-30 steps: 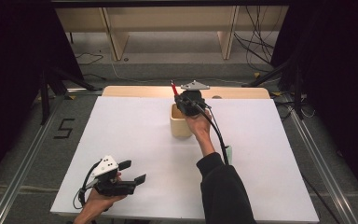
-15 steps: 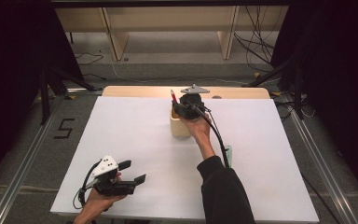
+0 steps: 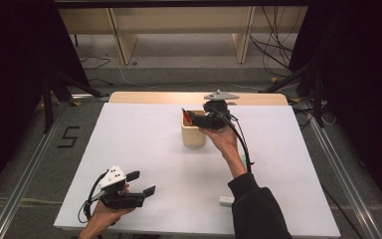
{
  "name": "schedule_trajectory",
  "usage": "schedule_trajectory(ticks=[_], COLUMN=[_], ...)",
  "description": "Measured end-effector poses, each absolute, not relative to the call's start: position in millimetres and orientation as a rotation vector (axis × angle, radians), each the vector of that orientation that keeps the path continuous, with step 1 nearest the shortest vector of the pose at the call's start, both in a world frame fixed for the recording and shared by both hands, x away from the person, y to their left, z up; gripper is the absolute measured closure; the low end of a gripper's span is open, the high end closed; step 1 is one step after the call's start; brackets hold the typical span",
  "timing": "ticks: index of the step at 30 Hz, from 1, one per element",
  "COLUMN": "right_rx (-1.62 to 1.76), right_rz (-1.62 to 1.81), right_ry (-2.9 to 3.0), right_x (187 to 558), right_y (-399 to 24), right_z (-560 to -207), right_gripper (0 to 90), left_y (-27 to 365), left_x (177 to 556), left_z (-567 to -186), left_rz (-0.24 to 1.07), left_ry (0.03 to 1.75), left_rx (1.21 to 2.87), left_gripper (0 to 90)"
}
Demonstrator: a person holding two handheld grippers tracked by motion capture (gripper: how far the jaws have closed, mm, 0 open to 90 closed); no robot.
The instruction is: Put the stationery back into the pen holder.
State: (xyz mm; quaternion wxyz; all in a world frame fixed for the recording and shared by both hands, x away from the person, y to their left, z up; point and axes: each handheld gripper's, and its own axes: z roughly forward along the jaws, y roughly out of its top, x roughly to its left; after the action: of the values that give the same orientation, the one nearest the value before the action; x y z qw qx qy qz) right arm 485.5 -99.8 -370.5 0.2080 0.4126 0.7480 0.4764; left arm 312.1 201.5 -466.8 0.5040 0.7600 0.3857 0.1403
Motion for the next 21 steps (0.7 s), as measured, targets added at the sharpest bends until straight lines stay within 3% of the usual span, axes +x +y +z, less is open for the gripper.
schedule_trajectory(ticks=[21], right_rx=[1.069], right_rz=[1.254], right_ry=[2.303], right_x=[421], right_y=[-145], right_z=[-376], right_gripper=[27.1], left_y=[200], left_x=[312], left_z=[-468], left_rz=[0.338], left_ry=[0.935], left_rx=[1.840], left_gripper=[17.7])
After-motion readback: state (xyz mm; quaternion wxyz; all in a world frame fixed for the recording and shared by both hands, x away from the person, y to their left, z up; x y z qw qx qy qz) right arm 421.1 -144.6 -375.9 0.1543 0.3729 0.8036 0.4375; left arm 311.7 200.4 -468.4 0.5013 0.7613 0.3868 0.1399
